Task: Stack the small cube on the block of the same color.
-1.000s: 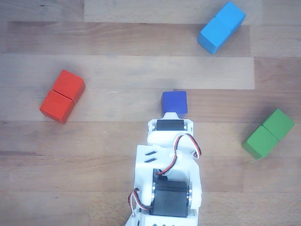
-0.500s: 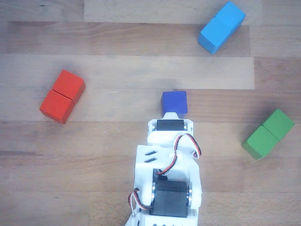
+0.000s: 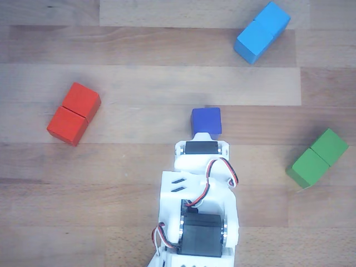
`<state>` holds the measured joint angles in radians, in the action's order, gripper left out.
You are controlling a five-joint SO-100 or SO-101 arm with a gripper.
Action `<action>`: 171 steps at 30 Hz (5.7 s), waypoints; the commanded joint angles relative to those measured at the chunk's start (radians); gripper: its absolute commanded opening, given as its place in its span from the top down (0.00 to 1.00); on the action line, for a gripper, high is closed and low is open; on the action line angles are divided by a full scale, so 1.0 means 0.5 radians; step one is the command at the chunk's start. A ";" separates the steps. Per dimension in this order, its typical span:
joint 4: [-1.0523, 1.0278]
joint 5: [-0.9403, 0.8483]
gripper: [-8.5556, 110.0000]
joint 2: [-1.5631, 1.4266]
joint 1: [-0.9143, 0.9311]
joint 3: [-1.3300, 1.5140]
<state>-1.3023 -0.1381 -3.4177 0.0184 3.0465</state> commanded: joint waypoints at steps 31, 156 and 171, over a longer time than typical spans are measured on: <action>0.028 -0.018 0.92 2.230 -0.012 -2.783; -0.411 0.003 0.92 2.841 -0.141 -2.973; -0.399 0.009 0.92 2.227 0.040 -2.574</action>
<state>-1.5156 -0.1442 -2.1660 0.0276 1.6966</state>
